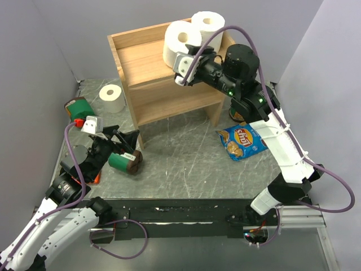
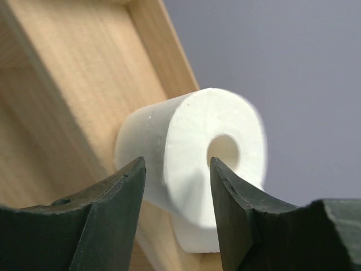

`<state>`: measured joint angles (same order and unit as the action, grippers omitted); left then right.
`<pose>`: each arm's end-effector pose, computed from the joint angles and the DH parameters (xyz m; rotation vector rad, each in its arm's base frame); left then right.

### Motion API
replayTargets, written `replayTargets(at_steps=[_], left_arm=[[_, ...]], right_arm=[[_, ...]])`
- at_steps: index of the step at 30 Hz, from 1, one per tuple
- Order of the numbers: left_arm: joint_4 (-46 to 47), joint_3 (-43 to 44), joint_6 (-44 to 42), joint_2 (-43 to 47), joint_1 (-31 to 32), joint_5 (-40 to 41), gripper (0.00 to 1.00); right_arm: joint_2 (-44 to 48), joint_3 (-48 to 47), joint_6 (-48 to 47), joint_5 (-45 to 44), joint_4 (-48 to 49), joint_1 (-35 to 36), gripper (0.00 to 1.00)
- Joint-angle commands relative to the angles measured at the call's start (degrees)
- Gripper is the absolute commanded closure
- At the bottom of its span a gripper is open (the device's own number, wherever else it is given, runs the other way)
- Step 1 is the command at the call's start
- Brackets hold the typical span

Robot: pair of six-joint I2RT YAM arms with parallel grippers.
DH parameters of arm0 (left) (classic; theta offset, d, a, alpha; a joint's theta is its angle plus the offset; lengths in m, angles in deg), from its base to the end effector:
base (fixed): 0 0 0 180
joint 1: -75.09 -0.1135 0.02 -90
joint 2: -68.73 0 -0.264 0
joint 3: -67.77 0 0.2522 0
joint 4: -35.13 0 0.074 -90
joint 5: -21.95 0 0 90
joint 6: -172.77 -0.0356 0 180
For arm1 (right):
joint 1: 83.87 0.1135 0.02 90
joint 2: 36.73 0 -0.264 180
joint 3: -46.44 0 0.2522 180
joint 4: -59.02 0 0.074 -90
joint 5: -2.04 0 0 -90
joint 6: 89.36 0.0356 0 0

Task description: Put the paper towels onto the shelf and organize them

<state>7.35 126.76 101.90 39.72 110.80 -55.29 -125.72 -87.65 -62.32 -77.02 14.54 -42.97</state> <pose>0.0990 -0.0615 0.3717 0.0453 1.5622 -0.5888 0.2241 0.2030 0.5573 -1.3170 0.8403 -0.1546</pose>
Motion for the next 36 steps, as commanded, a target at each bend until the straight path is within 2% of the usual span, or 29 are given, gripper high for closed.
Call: replayTargets(at_steps=[1, 11, 15, 18, 21, 24, 25, 26, 27, 28, 29, 34, 36], left_arm=[[2.16, 0.47, -0.94, 0.54, -0.11, -0.62, 0.04], [2.16, 0.47, -0.94, 0.98, -0.11, -0.36, 0.04], [2.07, 0.47, -0.94, 0.89, -0.20, -0.19, 0.04], [1.98, 0.38, -0.77, 0.80, -0.19, 0.25, 0.04], [1.89, 0.38, 0.29, 0.80, -0.11, 1.30, 0.04], [0.67, 0.82, 2.56, 0.45, -0.11, 6.91, 0.02], [0.49, 0.91, 3.79, 0.54, -0.11, 12.33, 0.01], [-0.12, 1.17, 6.50, 0.19, -0.19, 16.21, 0.04], [-1.00, 1.43, 7.83, -0.07, -0.11, 19.12, 0.15], [-3.88, 3.18, 9.15, -0.51, -0.11, 21.67, 0.18], [-5.65, 4.41, 12.12, -2.00, -0.19, 26.75, 0.19], [-16.27, 12.75, 20.14, -7.01, -0.28, 35.66, 0.17], [-18.67, 14.44, 24.62, -8.95, -0.28, 39.36, 0.19]], right_arm=[[-0.22, -4.91, -1.81, -1.53, 5.23, 0.58, 0.41], [-0.75, -5.35, -0.50, -3.03, 7.08, 0.93, 0.41], [1.36, -1.67, 2.66, -3.12, 10.66, 1.11, 0.43], [4.96, 4.57, 8.71, -5.57, 14.71, 1.46, 0.45], [9.61, 10.02, 18.99, -8.55, 16.48, 2.60, 0.45], [16.72, 19.49, 28.48, -10.14, 18.49, 3.83, 0.43], [21.09, 25.61, 32.86, -10.41, 19.55, 4.09, 0.42], [23.31, 28.72, 34.90, -10.41, 21.12, 4.53, 0.41], [25.34, 31.62, 36.75, -10.41, 21.66, 4.71, 0.40], [28.75, 36.44, 40.60, -10.85, 22.02, 4.88, 0.39], [30.18, 38.31, 42.46, -10.85, 21.50, 4.97, 0.39], [35.28, 45.26, 53.62, -23.82, 14.47, 5.06, 0.37], [36.16, 46.76, 55.39, -25.87, 10.79, 5.06, 0.37]])
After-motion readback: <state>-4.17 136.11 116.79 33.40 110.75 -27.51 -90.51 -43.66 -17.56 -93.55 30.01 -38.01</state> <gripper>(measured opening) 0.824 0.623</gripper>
